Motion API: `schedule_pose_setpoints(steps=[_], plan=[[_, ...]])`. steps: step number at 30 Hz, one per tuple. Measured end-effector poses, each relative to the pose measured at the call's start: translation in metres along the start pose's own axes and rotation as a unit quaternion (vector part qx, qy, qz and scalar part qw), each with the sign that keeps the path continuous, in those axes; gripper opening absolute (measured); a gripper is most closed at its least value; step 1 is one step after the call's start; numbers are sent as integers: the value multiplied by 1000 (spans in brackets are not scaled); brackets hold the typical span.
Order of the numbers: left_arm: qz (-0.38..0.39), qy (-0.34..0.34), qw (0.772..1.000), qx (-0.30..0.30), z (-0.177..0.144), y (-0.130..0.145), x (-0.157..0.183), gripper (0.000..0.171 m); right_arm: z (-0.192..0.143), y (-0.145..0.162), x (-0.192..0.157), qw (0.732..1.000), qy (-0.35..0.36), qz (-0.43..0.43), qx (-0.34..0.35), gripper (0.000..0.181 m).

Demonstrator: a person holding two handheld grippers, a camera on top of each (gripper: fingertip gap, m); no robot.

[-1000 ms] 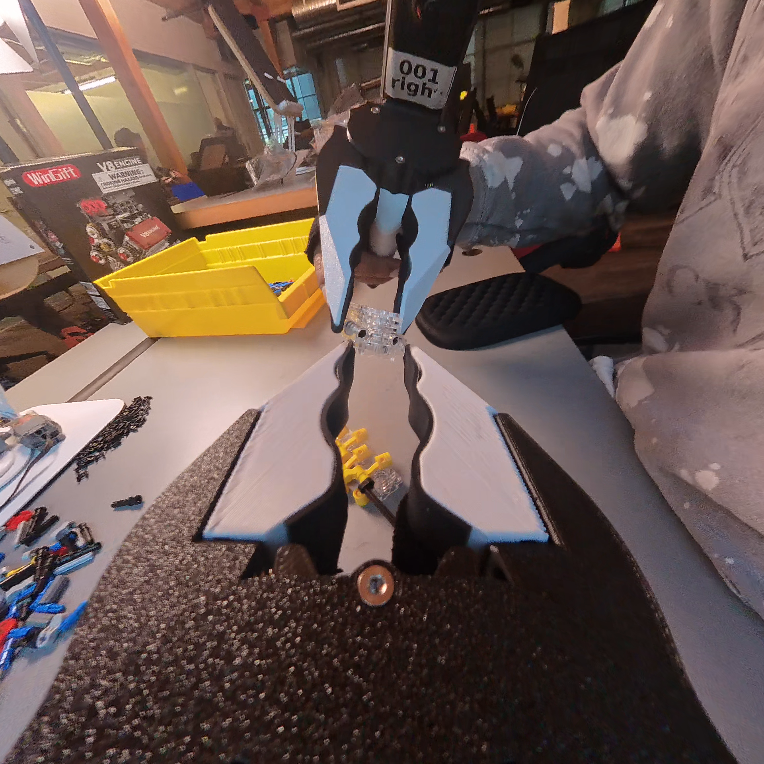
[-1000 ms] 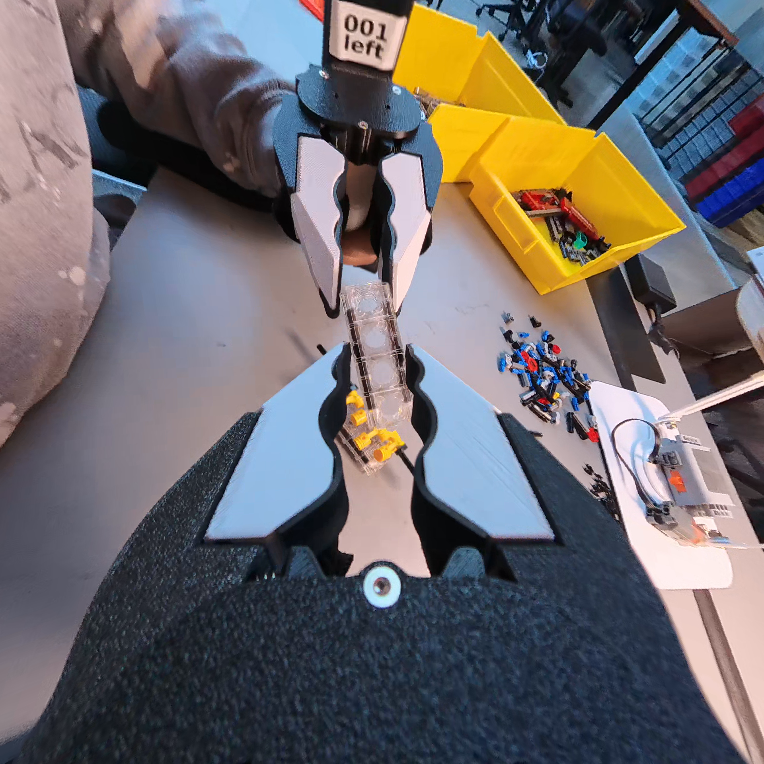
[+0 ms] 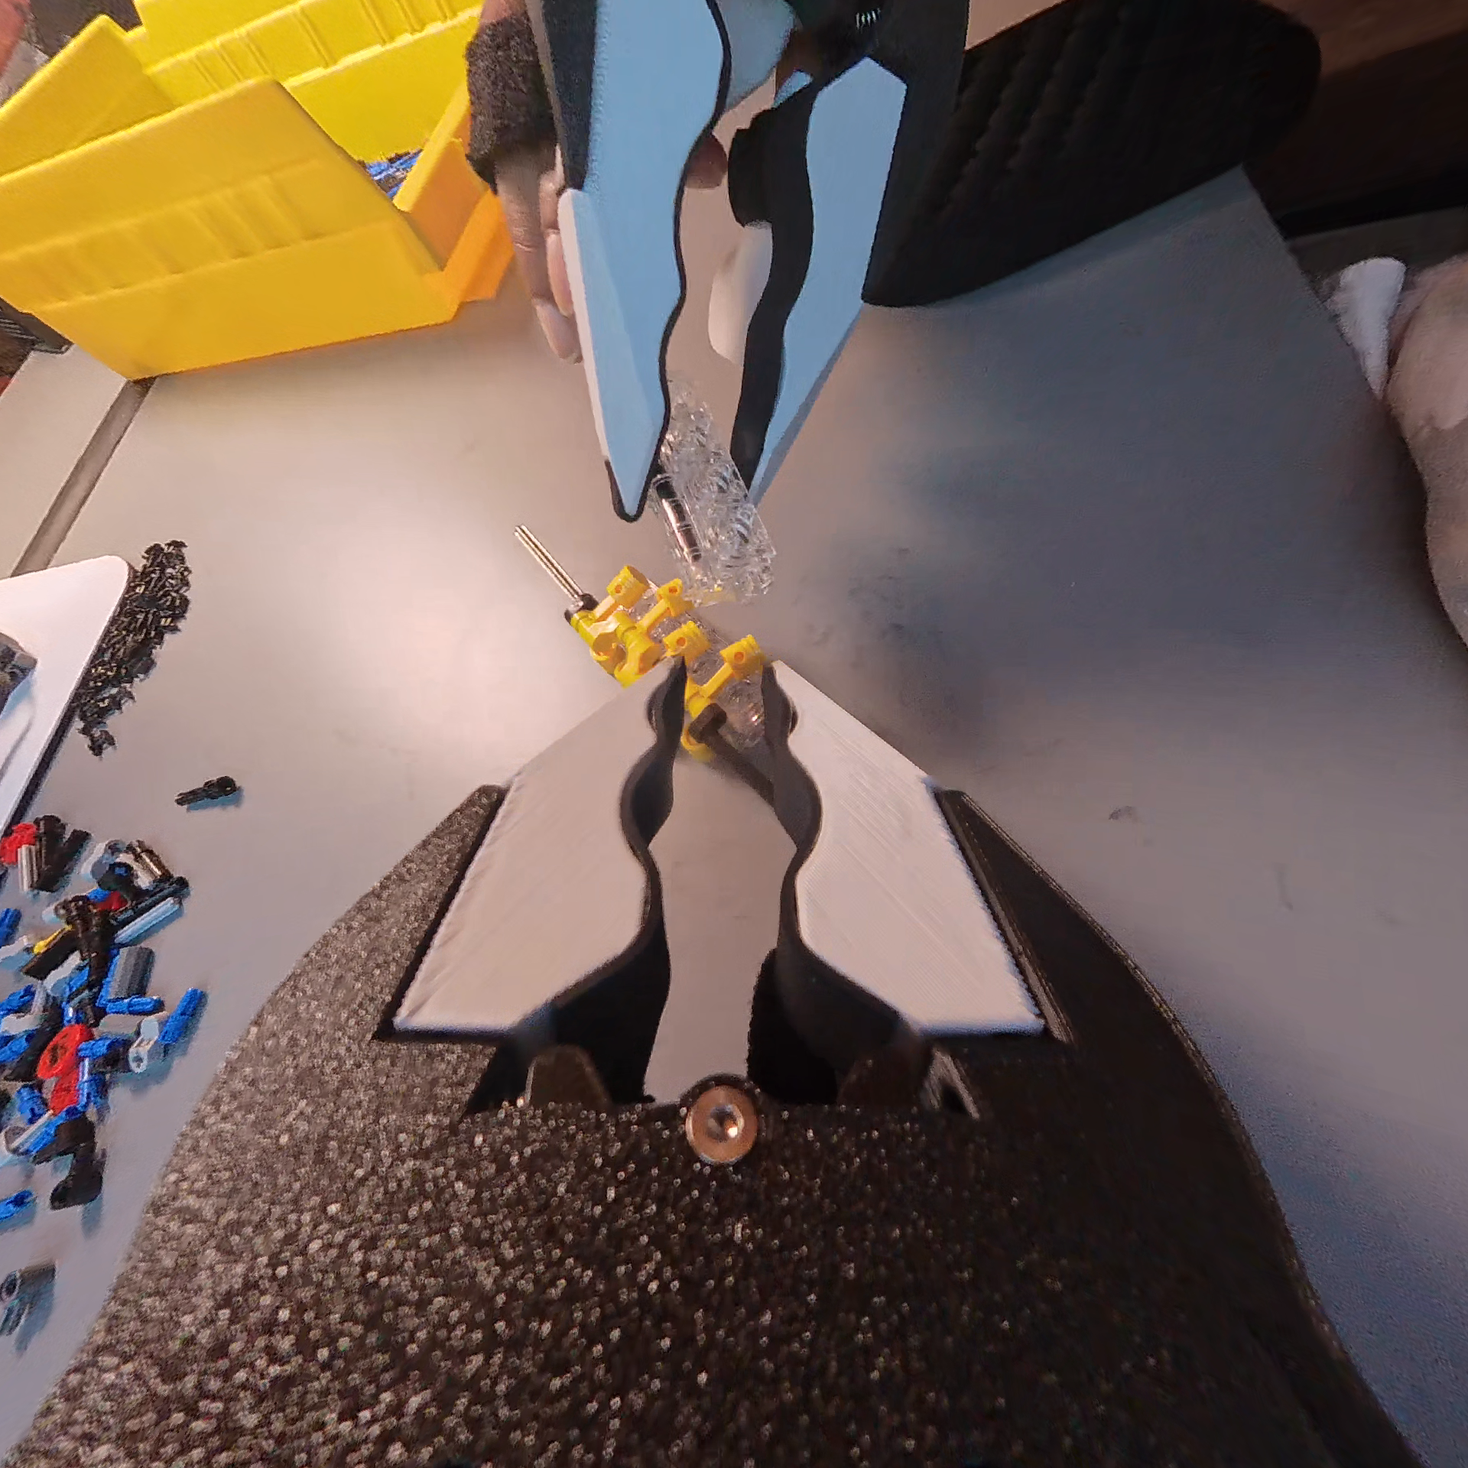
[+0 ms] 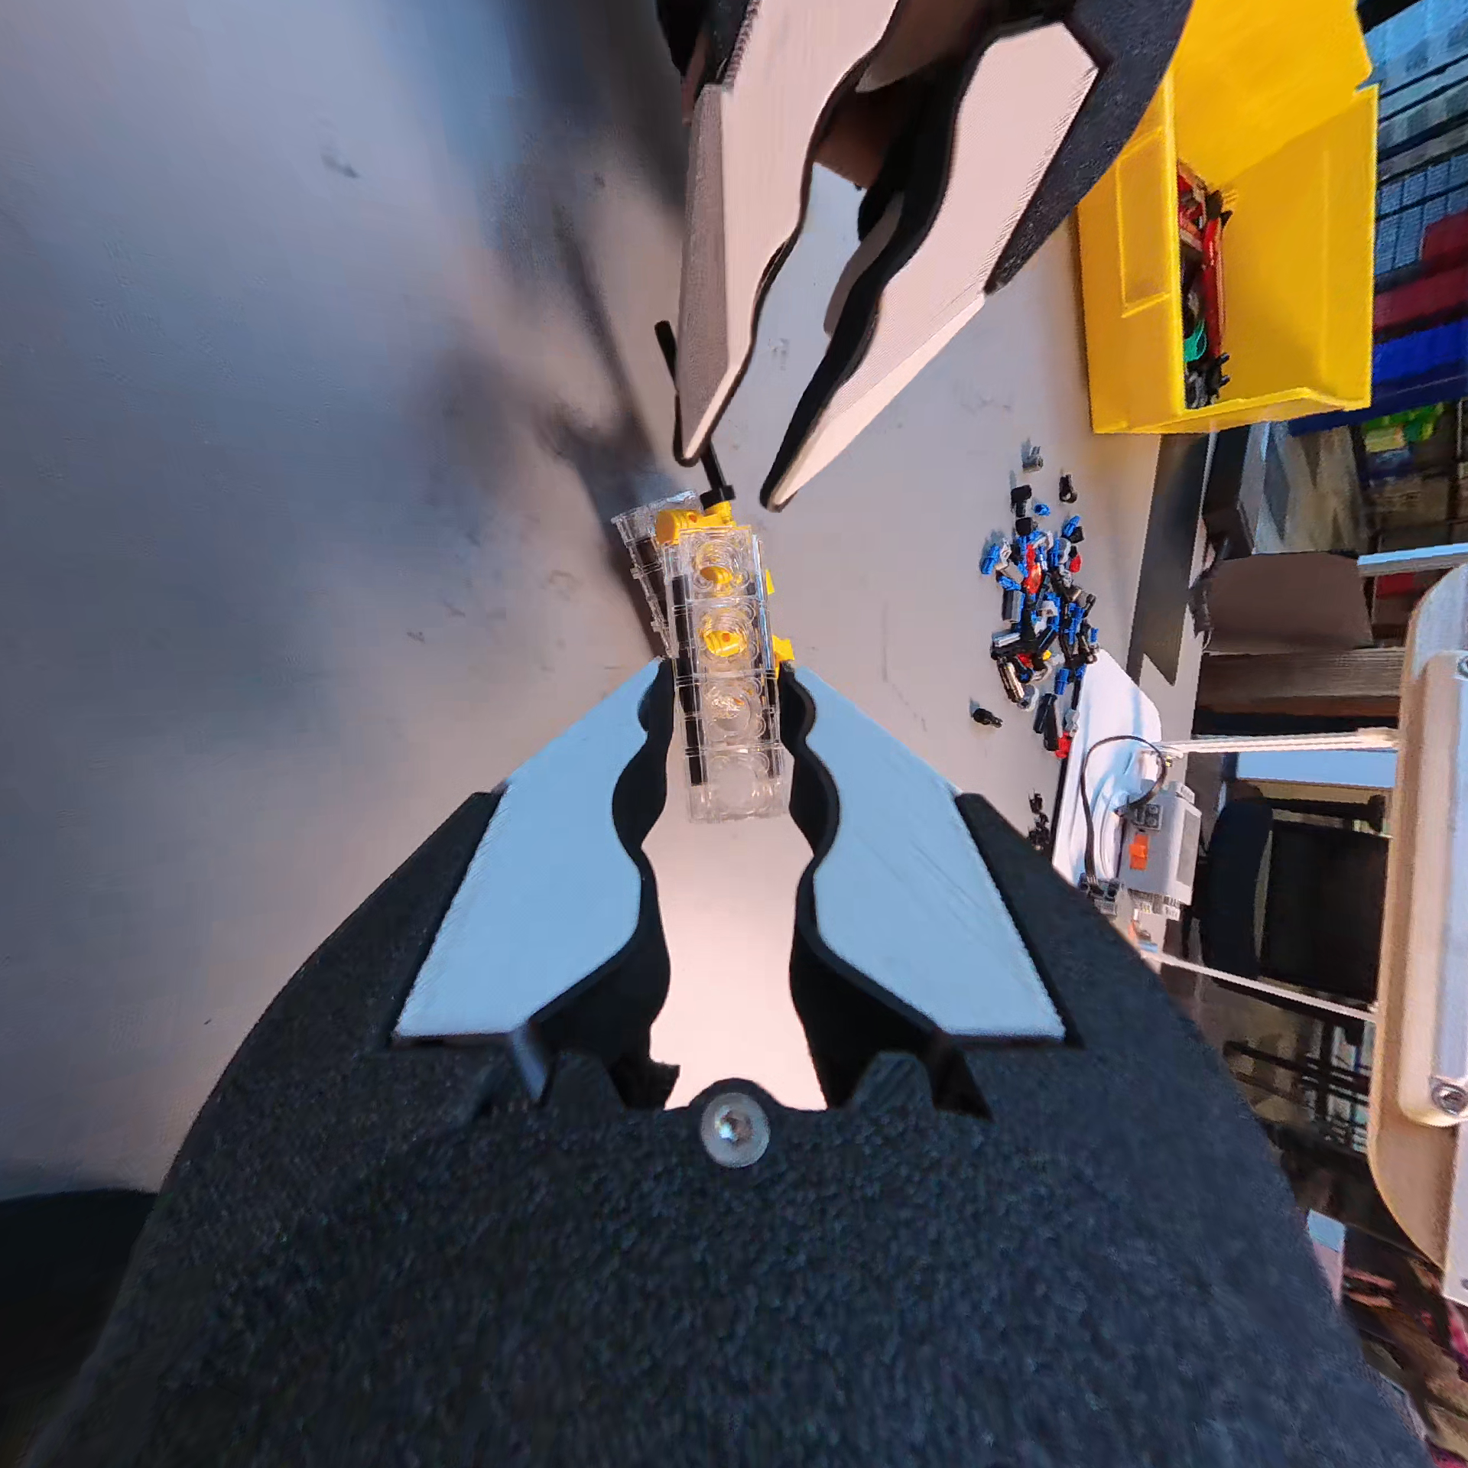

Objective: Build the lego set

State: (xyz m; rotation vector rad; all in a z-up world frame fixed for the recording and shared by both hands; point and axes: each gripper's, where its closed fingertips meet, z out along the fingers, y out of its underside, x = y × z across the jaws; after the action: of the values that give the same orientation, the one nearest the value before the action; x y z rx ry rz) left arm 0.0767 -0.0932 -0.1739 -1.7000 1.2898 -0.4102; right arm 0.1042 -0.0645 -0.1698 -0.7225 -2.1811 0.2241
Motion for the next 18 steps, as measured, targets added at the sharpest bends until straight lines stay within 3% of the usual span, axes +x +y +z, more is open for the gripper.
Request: schedule_pose_setpoints(steps=[11, 18], plan=[[7, -6, 1000, -27, 13, 7, 3, 9, 2, -9, -4, 1000, 0, -23, 16, 25], [-36, 5, 999, -10, 11, 4, -1, 0, 5, -9, -4, 999, 2, -32, 17, 25]])
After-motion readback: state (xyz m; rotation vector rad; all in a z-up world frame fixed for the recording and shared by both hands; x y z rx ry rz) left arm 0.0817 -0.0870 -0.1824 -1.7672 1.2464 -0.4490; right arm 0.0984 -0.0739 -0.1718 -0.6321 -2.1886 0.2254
